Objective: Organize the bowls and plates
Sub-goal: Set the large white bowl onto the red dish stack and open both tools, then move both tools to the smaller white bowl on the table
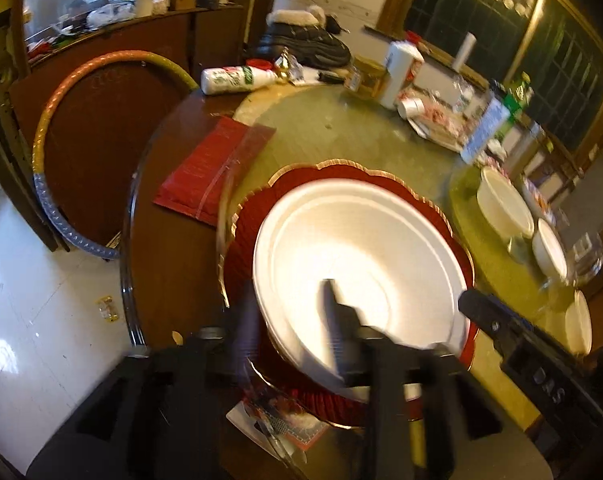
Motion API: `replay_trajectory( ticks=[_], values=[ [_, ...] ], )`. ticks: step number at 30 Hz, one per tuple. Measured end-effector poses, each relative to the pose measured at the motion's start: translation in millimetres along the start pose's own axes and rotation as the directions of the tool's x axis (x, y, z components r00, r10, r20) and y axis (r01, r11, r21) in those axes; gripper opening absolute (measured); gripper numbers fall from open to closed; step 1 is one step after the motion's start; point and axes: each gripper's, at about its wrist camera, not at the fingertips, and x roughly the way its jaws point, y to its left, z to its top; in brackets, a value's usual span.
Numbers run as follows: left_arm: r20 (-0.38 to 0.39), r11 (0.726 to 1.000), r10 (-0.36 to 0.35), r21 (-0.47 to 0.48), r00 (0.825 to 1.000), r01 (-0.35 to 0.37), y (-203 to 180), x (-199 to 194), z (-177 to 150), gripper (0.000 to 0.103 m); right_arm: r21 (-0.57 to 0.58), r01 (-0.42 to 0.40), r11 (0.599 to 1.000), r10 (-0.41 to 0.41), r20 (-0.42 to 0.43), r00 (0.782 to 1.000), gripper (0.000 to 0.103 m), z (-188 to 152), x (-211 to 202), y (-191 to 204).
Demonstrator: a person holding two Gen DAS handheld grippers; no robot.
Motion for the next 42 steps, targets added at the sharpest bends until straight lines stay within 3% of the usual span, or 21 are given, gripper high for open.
replay_trajectory(
  ticks=[1, 2, 6, 10, 14, 16, 18, 20, 22, 23, 25, 32, 38, 42],
  values=[
    [0.023, 1.000, -0.012, -0.028, 1.000, 0.013, 3.2, -4.4, 1.8, 0.066, 0.005, 0.006, 1.000, -0.007, 0.012, 1.000, 0.070, 0.7, -3.2, -0.7],
    [0.050, 0.998, -0.022, -0.054, 0.998, 0.025, 6.2, -8.9, 3.4, 0.073, 0.013, 0.011, 1.000, -0.012, 0.039, 0.999, 0.084, 1.6, -7.9, -2.5],
    [0.158, 0.992, -0.026, -0.115, 0.987, 0.045, 11.1, -29.9, 8.6, 0.079, 0.060, -0.055, 0.997, 0.049, 0.109, 0.993, 0.085, 5.0, -24.8, -15.4],
    [0.188, 0.993, -0.058, -0.088, 0.980, 0.076, -0.8, -38.8, 12.0, 0.079, 0.204, -0.160, 0.966, 0.139, 0.112, 0.984, 0.085, 10.2, -32.2, -50.1],
    [0.175, 0.993, -0.101, -0.039, 0.979, 0.110, -22.1, -38.3, 9.6, 0.079, 0.292, -0.100, 0.951, 0.052, 0.166, 0.985, 0.086, 7.3, -51.5, -89.2],
    [0.167, 0.993, -0.117, -0.009, 0.979, 0.120, -36.9, -36.6, 8.0, 0.079, 0.295, 0.002, 0.956, -0.060, 0.188, 0.980, 0.087, 2.0, -62.7, -107.4],
    [0.148, 0.989, -0.145, 0.027, 0.978, 0.143, -54.9, -33.7, 5.4, 0.079, 0.324, 0.024, 0.946, -0.080, 0.160, 0.984, 0.088, -1.4, -67.4, -124.9],
    [0.137, 0.987, -0.157, 0.060, 0.978, 0.150, -72.1, -31.1, 2.9, 0.079, 0.341, 0.000, 0.940, -0.080, 0.222, 0.972, 0.089, -8.3, -82.5, -143.3],
    [0.113, 0.981, -0.177, 0.104, 0.978, 0.166, -94.0, -28.0, 1.0, 0.079, 0.348, 0.092, 0.933, -0.170, 0.202, 0.964, 0.091, -9.7, -85.6, -158.3],
    [0.105, 0.977, -0.186, 0.125, 0.977, 0.172, -104.2, -26.7, 0.2, 0.079, 0.375, 0.058, 0.925, -0.131, 0.174, 0.976, 0.091, -10.9, -84.8, -172.0],
    [0.076, 0.969, -0.196, 0.169, 0.978, 0.181, -128.0, -20.5, 1.0, 0.079, 0.417, -0.012, 0.909, -0.074, 0.191, 0.979, 0.091, -14.4, -88.2, -188.6],
    [-0.057, 0.948, -0.221, 0.223, 0.974, 0.228, -213.8, 16.4, 8.5, 0.079, 0.499, -0.053, 0.865, -0.053, 0.196, 0.979, 0.091, -12.9, -92.2, -245.1],
    [-0.187, 0.918, -0.261, 0.255, 0.947, 0.303, -295.3, 58.2, -2.0, 0.079, 0.598, -0.029, 0.801, -0.103, 0.184, 0.977, 0.091, 2.4, -93.8, -310.2],
    [-0.244, 0.911, -0.257, 0.262, 0.935, 0.319, -347.0, 83.7, -5.7, 0.079, 0.626, 0.001, 0.780, -0.127, 0.156, 0.980, 0.088, 20.9, -92.0, -346.3]
  ],
)
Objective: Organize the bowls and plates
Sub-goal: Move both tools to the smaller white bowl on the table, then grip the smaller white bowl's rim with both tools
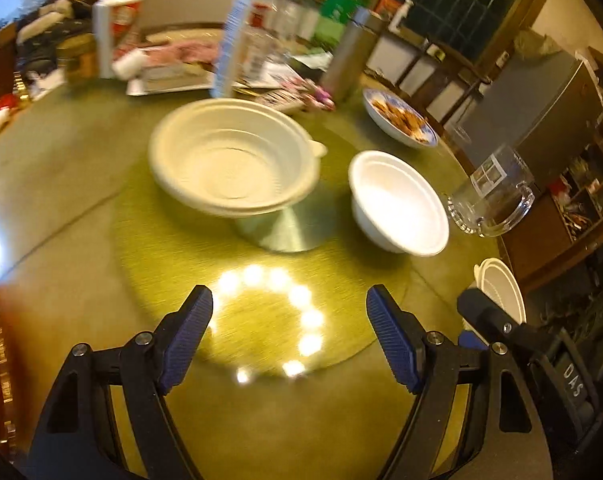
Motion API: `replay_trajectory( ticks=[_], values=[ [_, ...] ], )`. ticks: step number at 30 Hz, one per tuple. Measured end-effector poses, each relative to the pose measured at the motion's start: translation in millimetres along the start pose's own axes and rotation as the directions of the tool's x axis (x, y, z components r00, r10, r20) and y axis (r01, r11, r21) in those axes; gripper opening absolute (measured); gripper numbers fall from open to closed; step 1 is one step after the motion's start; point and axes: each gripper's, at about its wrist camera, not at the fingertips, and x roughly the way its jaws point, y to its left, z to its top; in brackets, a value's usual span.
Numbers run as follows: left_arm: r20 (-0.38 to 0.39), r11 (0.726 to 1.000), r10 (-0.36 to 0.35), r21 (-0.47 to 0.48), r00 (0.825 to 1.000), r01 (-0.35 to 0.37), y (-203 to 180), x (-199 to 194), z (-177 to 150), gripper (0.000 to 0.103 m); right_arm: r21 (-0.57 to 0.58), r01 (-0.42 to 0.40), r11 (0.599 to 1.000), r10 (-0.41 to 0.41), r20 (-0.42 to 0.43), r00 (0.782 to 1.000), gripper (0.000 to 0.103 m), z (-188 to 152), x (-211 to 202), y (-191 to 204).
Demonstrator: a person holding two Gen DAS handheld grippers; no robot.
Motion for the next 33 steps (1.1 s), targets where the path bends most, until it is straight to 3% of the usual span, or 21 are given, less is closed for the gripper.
replay_trajectory(
  ticks=[8, 18, 20, 21, 23, 26, 33],
  values=[
    [0.013, 0.997, 0.072, 0.011, 0.997, -0.072, -35.7, 42.8, 26.1, 0.079, 0.010, 0.101, 0.995, -0.101, -0.023, 0.995, 0.077, 70.2, 33.3, -14.9],
    [-0.003, 0.989, 0.145, 0.037, 0.989, -0.144, -54.1, 81.8, 32.2, 0.079, -0.012, 0.180, 0.984, -0.180, -0.075, 0.981, 0.060, 94.6, 76.0, -18.9],
    [0.000, 0.989, 0.144, 0.030, 0.990, -0.144, -51.9, 83.4, 33.8, 0.079, -0.009, 0.187, 0.982, -0.187, -0.086, 0.979, 0.047, 94.0, 79.2, -20.0],
    [0.005, 0.989, 0.145, 0.033, 0.989, -0.145, -50.8, 83.3, 34.0, 0.075, -0.013, 0.189, 0.982, -0.189, -0.098, 0.977, 0.042, 93.5, 82.8, -19.9],
    [0.004, 0.986, 0.148, 0.070, 0.989, -0.148, -53.2, 85.9, 35.2, 0.043, -0.020, 0.196, 0.980, -0.197, -0.112, 0.974, 0.017, 90.6, 86.5, -21.1],
    [-0.013, 0.984, 0.119, 0.138, 0.993, -0.116, -58.9, 85.2, 31.4, 0.018, -0.027, 0.157, 0.987, -0.160, -0.138, 0.978, 0.007, 83.4, 89.9, -20.6],
    [-0.065, 0.990, 0.059, 0.131, 0.996, -0.050, -50.6, 62.4, 23.9, 0.016, -0.043, 0.125, 0.991, -0.129, -0.126, 0.984, 0.006, 65.7, 63.3, -12.1]
  ],
)
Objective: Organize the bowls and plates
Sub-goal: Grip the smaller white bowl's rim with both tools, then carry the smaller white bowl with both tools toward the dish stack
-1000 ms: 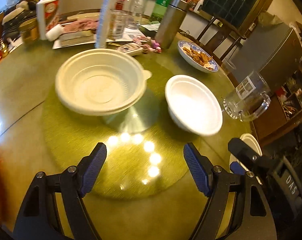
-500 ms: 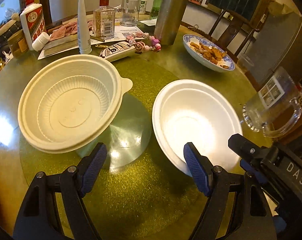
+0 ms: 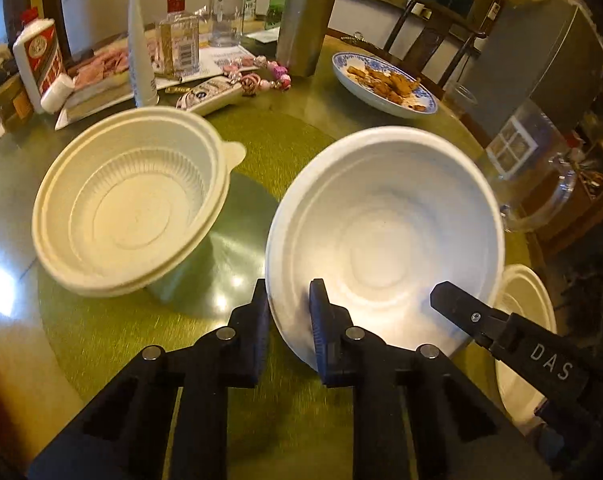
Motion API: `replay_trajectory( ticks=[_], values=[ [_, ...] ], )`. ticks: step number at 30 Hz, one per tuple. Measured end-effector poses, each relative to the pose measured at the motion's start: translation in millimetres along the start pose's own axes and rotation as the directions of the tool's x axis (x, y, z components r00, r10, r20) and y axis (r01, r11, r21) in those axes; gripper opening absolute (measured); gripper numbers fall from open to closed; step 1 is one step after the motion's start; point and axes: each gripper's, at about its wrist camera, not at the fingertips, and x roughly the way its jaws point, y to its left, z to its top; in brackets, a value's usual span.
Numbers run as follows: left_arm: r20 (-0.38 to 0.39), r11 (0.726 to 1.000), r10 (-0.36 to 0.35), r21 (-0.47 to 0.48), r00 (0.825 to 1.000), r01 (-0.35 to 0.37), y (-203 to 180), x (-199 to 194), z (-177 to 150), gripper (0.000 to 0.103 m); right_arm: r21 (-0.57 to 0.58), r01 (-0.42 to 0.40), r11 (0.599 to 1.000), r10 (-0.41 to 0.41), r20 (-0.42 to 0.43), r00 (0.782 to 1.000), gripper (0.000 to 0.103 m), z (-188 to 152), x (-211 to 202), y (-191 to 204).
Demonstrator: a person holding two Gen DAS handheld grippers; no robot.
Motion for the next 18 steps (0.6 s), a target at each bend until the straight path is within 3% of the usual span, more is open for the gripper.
replay_trajectory(
  ticks=[10, 18],
  values=[
    [0.018, 0.998, -0.064, -0.026, 0.998, 0.065, 26.8, -59.2, -31.9, 0.014, -0.053, -0.046, 0.998, 0.046, 0.003, 0.999, 0.006, -44.4, -45.8, 22.2],
    [0.034, 0.993, -0.094, -0.065, 0.995, 0.096, 62.9, -91.6, -78.6, 0.013, -0.097, -0.085, 0.992, 0.086, -0.001, 0.996, 0.007, -108.5, -65.8, 37.8]
  ],
)
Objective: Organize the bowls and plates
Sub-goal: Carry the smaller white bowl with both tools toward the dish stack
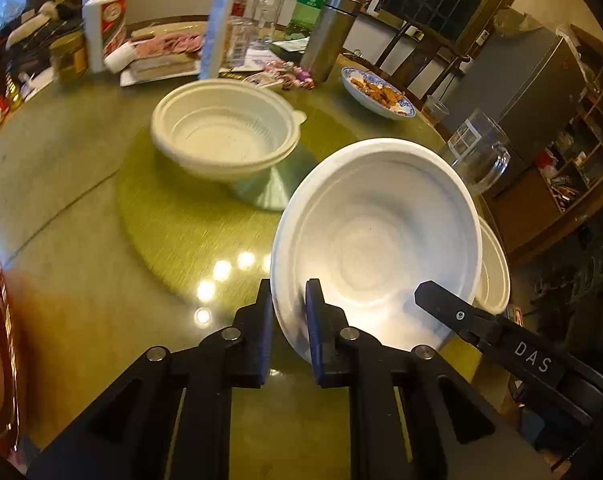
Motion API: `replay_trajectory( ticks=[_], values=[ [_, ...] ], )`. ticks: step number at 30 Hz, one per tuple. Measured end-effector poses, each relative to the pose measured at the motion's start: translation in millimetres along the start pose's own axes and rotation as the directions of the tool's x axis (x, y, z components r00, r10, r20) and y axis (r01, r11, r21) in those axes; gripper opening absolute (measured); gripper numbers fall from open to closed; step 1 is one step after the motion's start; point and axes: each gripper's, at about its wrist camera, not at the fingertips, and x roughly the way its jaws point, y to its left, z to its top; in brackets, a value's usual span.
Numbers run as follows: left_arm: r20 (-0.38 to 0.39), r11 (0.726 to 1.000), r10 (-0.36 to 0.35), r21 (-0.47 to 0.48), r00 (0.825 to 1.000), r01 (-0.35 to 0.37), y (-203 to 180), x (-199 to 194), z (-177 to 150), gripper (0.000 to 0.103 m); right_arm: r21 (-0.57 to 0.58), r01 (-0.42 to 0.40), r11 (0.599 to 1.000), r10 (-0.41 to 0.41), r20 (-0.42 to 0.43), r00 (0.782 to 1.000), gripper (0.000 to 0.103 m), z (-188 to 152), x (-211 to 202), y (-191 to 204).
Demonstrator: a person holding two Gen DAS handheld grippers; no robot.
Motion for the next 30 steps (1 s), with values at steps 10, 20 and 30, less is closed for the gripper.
replay_trajectory(
  ticks=[10, 20, 30],
  values=[
    [0.068, 1.000, -0.006, -0.012, 0.998, 0.007, 37.8, -35.0, -47.3, 0.011, -0.021, -0.055, 0.998, 0.054, -0.034, 0.998, 0.008, -62.2, -4.1, 15.0],
    [0.099, 1.000, 0.001, 0.001, 0.995, -0.001, 56.2, -46.0, -72.5, 0.010, -0.005, -0.076, 0.997, 0.076, -0.044, 0.996, 0.008, -94.8, -3.5, 21.6],
    [0.127, 1.000, 0.010, -0.005, 0.992, -0.009, 67.2, -56.9, -82.9, 0.010, -0.030, -0.085, 0.996, 0.083, -0.053, 0.995, 0.008, -104.4, -2.1, 32.7]
  ],
)
